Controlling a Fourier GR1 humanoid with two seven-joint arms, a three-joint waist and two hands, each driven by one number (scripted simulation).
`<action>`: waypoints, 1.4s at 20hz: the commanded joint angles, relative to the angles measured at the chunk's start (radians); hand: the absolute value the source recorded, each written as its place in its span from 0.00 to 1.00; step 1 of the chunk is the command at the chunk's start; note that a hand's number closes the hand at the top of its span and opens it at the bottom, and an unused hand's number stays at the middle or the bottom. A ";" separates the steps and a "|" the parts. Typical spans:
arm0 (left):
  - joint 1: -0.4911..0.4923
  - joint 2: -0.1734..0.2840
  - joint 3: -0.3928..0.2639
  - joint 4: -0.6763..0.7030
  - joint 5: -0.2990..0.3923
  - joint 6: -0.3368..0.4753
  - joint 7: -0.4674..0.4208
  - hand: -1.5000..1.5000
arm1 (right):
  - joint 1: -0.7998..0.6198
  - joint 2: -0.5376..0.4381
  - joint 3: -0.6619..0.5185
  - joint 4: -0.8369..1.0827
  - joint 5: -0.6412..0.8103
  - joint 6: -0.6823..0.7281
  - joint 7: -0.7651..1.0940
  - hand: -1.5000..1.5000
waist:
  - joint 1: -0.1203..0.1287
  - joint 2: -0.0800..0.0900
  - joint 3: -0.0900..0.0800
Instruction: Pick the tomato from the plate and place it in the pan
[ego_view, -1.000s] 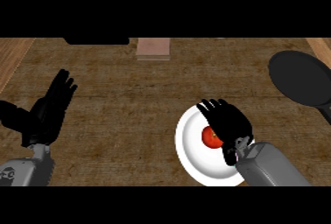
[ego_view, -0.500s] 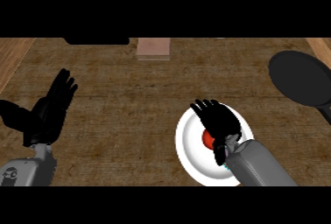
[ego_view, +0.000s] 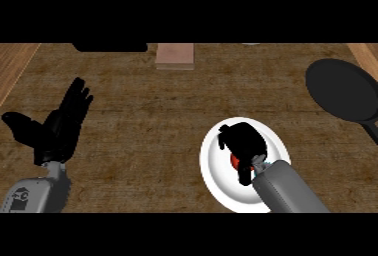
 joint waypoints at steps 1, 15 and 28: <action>-0.004 -0.028 -0.013 -0.017 -0.025 0.011 0.024 0.50 | -0.052 0.047 -0.034 0.069 0.024 -0.007 -0.045 1.00 | 0.001 0.006 0.004; 0.035 -0.018 0.012 -0.084 -0.014 -0.018 0.045 0.50 | 0.089 -0.078 -0.267 0.025 -0.060 -0.099 -0.120 1.00 | -0.002 0.004 0.004; 0.083 0.010 0.056 -0.079 0.016 -0.066 0.014 0.50 | 0.063 -0.199 -0.363 -0.548 0.017 -0.197 -0.031 1.00 | -0.009 -0.001 0.003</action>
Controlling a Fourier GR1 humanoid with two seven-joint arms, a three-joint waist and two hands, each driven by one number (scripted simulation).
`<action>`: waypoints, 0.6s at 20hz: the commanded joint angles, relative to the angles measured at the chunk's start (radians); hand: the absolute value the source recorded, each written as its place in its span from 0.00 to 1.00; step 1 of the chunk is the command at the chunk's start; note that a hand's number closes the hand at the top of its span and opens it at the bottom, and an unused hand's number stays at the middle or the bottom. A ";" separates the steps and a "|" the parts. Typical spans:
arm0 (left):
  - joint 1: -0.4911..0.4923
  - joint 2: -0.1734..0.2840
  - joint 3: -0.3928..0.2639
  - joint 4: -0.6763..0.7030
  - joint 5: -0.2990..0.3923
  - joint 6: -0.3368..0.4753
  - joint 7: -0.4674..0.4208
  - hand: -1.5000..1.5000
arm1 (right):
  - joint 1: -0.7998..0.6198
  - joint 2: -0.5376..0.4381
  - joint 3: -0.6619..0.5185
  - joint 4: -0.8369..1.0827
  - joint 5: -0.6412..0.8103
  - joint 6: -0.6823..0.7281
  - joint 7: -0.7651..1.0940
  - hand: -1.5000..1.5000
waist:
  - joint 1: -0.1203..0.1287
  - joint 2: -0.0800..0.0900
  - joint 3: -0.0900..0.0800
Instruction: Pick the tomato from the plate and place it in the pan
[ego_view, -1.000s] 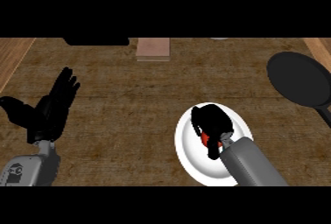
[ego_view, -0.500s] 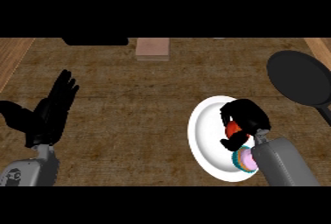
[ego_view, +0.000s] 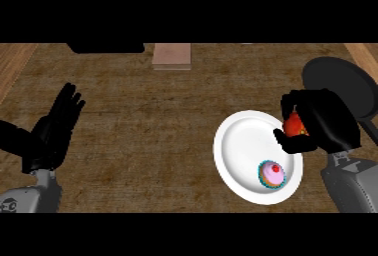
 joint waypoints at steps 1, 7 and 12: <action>-0.058 0.027 0.032 0.045 0.018 -0.020 0.017 0.50 | -0.043 -0.028 -0.066 -0.156 -0.021 0.046 0.038 1.00 | 0.002 0.004 0.000; -0.033 -0.034 -0.014 -0.006 -0.024 0.018 0.028 0.50 | -0.098 -0.049 -0.215 -0.150 -0.109 0.151 0.057 1.00 | 0.016 0.006 0.000; -0.030 -0.029 -0.017 -0.011 -0.038 0.008 0.013 0.50 | -0.182 -0.090 -0.348 0.029 -0.149 0.064 0.008 1.00 | 0.021 0.008 0.001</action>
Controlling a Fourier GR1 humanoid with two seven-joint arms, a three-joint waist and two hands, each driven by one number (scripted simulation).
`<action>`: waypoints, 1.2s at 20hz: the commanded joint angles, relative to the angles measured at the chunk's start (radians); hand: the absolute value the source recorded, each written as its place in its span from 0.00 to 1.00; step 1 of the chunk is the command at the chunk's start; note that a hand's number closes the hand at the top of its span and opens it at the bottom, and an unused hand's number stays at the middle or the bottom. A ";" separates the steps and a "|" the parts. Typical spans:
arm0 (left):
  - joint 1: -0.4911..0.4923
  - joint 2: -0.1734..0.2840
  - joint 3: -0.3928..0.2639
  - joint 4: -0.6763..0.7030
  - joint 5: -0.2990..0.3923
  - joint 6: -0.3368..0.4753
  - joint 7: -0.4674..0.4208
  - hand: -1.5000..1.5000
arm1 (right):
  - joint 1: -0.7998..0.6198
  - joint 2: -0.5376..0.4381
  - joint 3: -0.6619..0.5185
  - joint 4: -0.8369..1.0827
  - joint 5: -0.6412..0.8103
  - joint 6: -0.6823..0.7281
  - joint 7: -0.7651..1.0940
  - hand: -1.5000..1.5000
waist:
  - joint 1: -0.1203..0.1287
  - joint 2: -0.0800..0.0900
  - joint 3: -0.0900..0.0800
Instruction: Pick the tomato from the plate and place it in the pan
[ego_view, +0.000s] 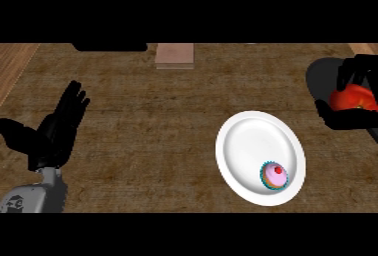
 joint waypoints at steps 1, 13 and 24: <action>-0.002 -0.021 -0.013 0.023 -0.018 0.004 -0.031 0.50 | -0.108 -0.031 -0.111 0.187 -0.035 -0.057 -0.032 1.00 | 0.008 0.004 0.000; -0.097 -0.025 -0.011 0.044 -0.018 0.010 0.025 0.50 | -0.241 -0.234 -0.330 0.878 -0.108 -0.374 -0.448 1.00 | 0.021 0.012 0.002; -0.081 -0.009 0.006 0.029 0.010 -0.030 0.015 0.50 | -0.341 -0.257 -0.348 1.367 -0.085 -0.577 -0.755 1.00 | 0.059 0.027 0.005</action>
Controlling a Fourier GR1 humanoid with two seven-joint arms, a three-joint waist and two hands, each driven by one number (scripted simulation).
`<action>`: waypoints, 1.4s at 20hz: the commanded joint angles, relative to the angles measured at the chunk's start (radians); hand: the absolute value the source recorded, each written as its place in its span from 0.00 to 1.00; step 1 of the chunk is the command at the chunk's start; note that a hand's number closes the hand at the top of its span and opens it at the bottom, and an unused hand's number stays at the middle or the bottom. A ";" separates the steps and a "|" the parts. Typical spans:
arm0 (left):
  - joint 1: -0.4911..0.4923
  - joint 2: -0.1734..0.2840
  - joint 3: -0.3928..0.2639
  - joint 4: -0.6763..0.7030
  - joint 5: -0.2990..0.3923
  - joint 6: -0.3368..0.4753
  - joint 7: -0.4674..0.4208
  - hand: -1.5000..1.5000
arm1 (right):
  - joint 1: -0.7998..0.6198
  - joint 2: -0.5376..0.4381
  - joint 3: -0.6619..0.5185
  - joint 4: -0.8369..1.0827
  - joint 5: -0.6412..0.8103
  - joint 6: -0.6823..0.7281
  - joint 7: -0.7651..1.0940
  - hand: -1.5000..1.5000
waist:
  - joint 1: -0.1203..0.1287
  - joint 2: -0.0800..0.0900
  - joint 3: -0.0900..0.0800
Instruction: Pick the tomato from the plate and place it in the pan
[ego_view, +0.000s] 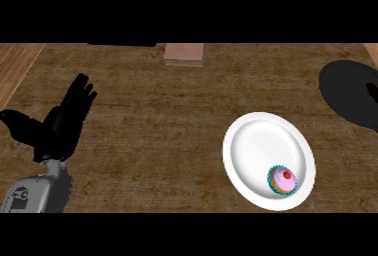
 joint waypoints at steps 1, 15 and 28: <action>0.034 -0.026 -0.036 -0.011 -0.031 0.009 -0.027 0.50 | -0.030 0.043 0.012 0.144 0.033 -0.118 -0.060 1.00 | 0.017 0.004 0.001; -0.021 -0.028 -0.029 -0.009 -0.022 0.014 -0.003 0.50 | -0.053 -0.025 -0.051 0.379 0.007 0.021 0.000 0.00 | 0.028 0.014 0.005; 0.010 -0.004 0.011 0.013 -0.012 0.007 -0.014 0.50 | -0.020 -0.231 -0.364 0.438 -0.323 0.414 -0.167 0.00 | -0.013 0.006 0.007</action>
